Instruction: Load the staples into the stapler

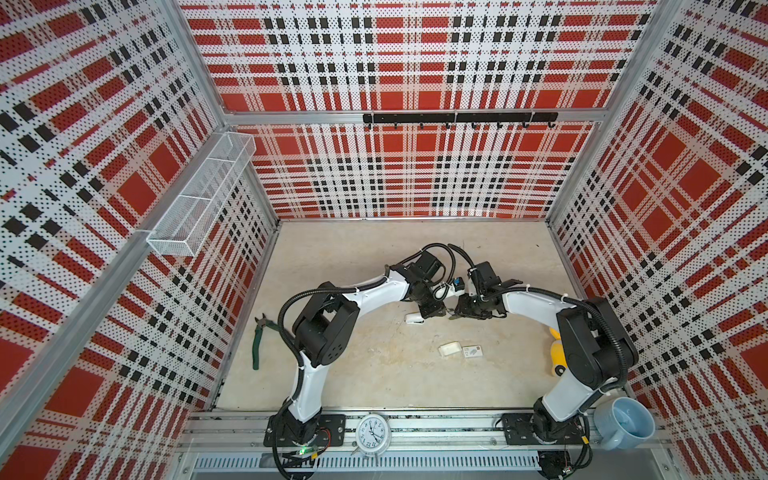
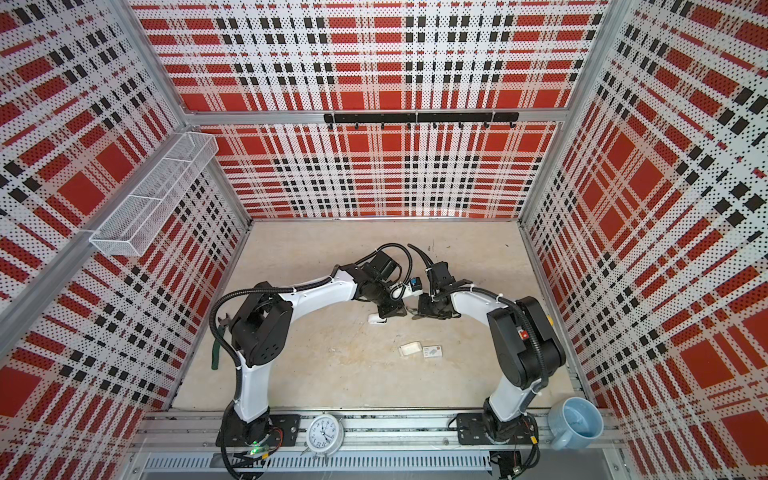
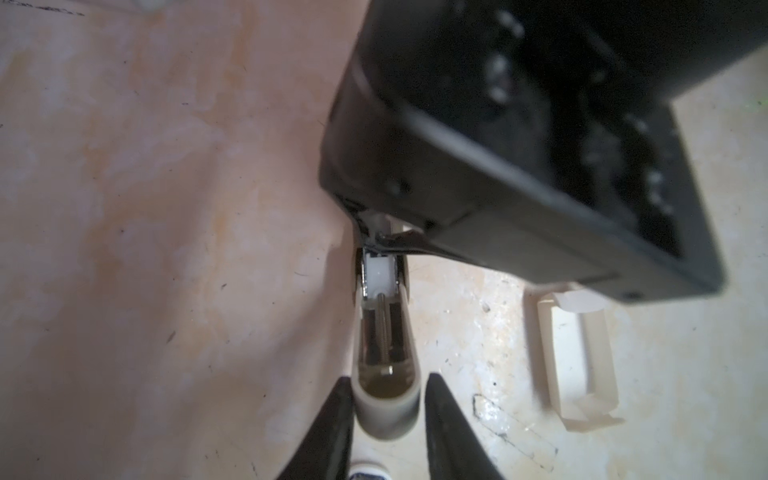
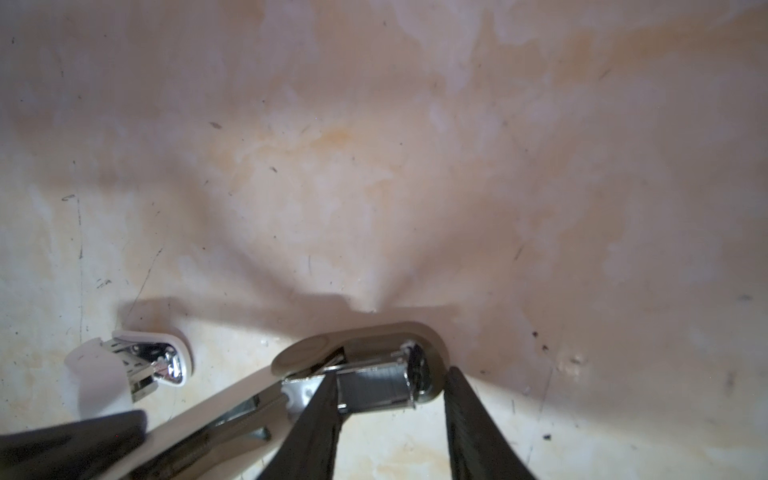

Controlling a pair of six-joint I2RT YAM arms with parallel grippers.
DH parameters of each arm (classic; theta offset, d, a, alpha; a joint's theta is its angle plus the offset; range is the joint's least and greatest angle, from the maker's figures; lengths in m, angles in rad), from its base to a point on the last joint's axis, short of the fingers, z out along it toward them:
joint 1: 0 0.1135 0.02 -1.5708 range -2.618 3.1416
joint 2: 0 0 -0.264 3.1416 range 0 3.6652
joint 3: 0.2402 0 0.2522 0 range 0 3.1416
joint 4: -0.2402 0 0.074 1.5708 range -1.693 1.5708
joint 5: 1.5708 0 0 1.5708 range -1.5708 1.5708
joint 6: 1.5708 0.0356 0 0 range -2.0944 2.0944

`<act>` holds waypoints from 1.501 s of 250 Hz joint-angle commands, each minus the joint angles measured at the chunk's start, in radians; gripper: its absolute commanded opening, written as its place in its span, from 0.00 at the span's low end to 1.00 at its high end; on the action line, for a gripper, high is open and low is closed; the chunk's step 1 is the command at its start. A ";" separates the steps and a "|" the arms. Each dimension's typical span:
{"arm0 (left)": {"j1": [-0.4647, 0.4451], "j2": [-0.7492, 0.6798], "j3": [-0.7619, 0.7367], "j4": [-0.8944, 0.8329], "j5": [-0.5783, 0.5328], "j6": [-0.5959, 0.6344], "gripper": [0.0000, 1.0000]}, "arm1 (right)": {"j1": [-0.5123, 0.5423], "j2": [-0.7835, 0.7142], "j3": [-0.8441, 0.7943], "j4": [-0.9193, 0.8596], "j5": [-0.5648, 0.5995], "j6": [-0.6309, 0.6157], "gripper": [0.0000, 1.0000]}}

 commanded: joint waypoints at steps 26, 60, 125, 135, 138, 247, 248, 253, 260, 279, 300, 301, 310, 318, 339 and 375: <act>0.009 -0.039 -0.009 0.016 0.029 -0.011 0.33 | 0.008 0.035 -0.009 -0.006 0.036 0.037 0.42; 0.009 -0.039 -0.006 0.012 0.026 -0.007 0.33 | 0.008 0.001 -0.017 0.026 0.014 0.048 0.43; 0.008 -0.040 0.000 0.008 0.023 -0.010 0.33 | 0.008 0.027 0.039 -0.051 0.055 0.012 0.37; 0.008 -0.042 -0.003 0.007 0.023 -0.011 0.33 | 0.008 0.034 0.039 -0.049 0.057 0.010 0.35; 0.009 -0.042 -0.004 0.007 0.021 -0.010 0.33 | 0.008 0.034 0.038 -0.049 0.057 0.010 0.35; 0.009 -0.042 0.003 -0.004 0.012 -0.001 0.33 | 0.008 -0.022 0.033 -0.009 0.032 -0.001 0.42; 0.009 -0.042 0.003 -0.004 0.012 -0.001 0.33 | 0.008 -0.024 0.033 -0.009 0.031 -0.001 0.42; 0.008 -0.042 0.004 -0.005 0.012 -0.002 0.33 | 0.008 -0.033 0.035 -0.010 0.031 -0.001 0.42; 0.009 -0.042 0.005 -0.005 0.011 0.001 0.33 | 0.008 -0.045 0.037 -0.011 0.031 0.000 0.42; 0.009 -0.043 0.006 -0.007 0.010 0.001 0.33 | 0.008 -0.074 0.041 -0.012 0.024 0.000 0.43; 0.009 -0.042 0.008 -0.009 0.010 -0.001 0.33 | 0.007 -0.086 0.050 -0.018 0.010 -0.001 0.44; 0.008 -0.042 0.008 -0.009 0.010 -0.001 0.33 | 0.007 -0.086 0.050 -0.018 0.010 -0.001 0.44; 0.009 -0.044 0.007 -0.009 0.011 0.000 0.33 | 0.007 -0.085 0.052 -0.021 0.007 -0.002 0.44; 0.005 -0.042 0.009 -0.009 0.011 -0.001 0.33 | 0.007 -0.085 0.052 -0.023 0.005 -0.003 0.43; 0.008 -0.042 0.010 -0.011 0.011 -0.003 0.33 | 0.007 -0.079 0.052 -0.032 0.019 0.000 0.43; 0.007 -0.043 0.012 -0.010 0.012 -0.007 0.33 | 0.007 -0.053 0.039 -0.024 0.009 0.007 0.41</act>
